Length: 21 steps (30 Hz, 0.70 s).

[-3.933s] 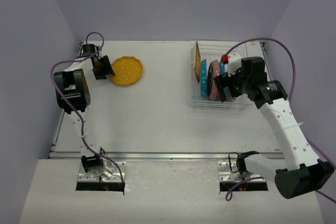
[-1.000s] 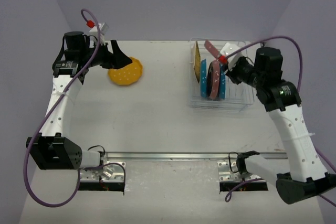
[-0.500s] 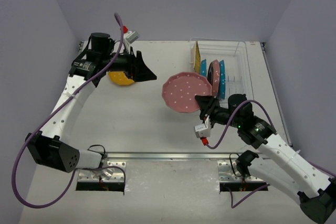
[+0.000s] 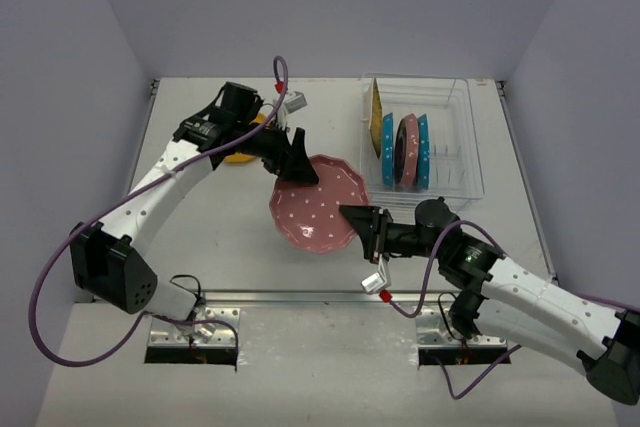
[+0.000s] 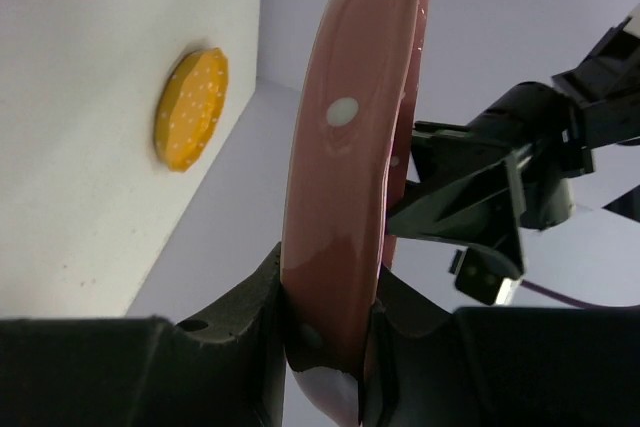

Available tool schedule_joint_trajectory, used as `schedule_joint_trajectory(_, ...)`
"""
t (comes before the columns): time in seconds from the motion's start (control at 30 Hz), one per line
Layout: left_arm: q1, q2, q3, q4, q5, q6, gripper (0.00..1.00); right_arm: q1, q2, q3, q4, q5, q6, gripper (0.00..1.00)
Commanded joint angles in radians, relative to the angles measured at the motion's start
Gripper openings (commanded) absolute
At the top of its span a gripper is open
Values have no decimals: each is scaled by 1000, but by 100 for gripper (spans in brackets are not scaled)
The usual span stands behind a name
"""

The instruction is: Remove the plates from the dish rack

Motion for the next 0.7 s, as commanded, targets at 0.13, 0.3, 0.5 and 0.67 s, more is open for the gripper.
schedule_joint_trajectory(0.13,0,-3,-25,-4,69,81,30,33,-10,-9,341,-3,-68,0)
schedule_joint_trajectory(0.3,0,-30,-68,-3,219,109,1,32,4,-26,367,29,-65,0)
schedule_joint_trajectory(0.5,0,-24,-99,-77,279,174,5,34,18,-20,389,67,-48,0)
schedule_joint_trajectory(0.67,1,-43,-139,-84,293,202,0,34,27,-12,385,95,-28,10)
